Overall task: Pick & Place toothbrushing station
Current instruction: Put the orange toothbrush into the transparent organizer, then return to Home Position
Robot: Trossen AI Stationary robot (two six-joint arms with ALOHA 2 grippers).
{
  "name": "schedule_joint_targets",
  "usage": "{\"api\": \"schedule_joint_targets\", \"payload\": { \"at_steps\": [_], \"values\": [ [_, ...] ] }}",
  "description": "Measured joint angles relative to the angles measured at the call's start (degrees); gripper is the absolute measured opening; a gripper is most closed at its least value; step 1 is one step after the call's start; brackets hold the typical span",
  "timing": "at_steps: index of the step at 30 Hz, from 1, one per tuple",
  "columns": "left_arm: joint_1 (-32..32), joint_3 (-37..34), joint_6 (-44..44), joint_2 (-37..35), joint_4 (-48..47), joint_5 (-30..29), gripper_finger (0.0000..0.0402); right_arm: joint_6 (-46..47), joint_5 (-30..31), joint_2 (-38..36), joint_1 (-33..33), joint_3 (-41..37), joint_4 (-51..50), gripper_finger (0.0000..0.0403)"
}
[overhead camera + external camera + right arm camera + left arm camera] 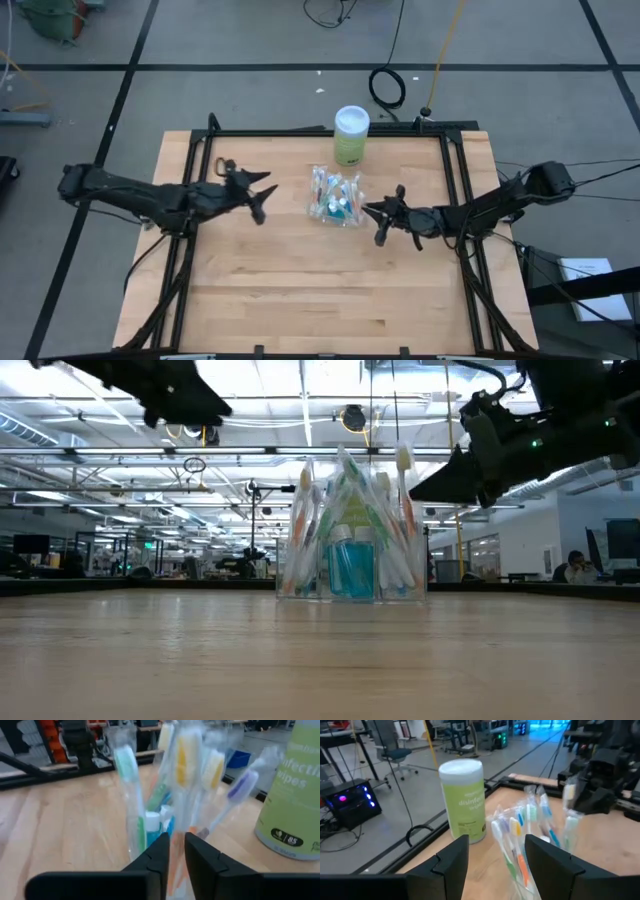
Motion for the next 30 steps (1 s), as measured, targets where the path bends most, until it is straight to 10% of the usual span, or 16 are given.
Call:
{"api": "schedule_joint_targets", "payload": {
  "at_steps": [11,14,19,30],
  "values": [
    [-5.5,0.0,0.8,-22.3,-18.7,0.0,0.02,-5.4,-0.6,-20.2,3.9,0.0,-16.7,0.0116],
    [-6.0,-0.3,1.1,-26.8,-22.8,0.0,0.02,-5.6,-9.3,-28.3,4.5,0.0,-24.2,0.012],
    [-6.5,-5.2,6.0,-33.4,-22.6,1.0,0.02,-7.1,-24.8,-40.2,4.5,-0.9,-31.2,0.0113],
    [-6.6,-20.1,17.5,-48.8,-13.0,16.7,0.02,-6.7,-27.6,-61.4,4.4,-14.4,-30.8,0.0096]
  ]
}}
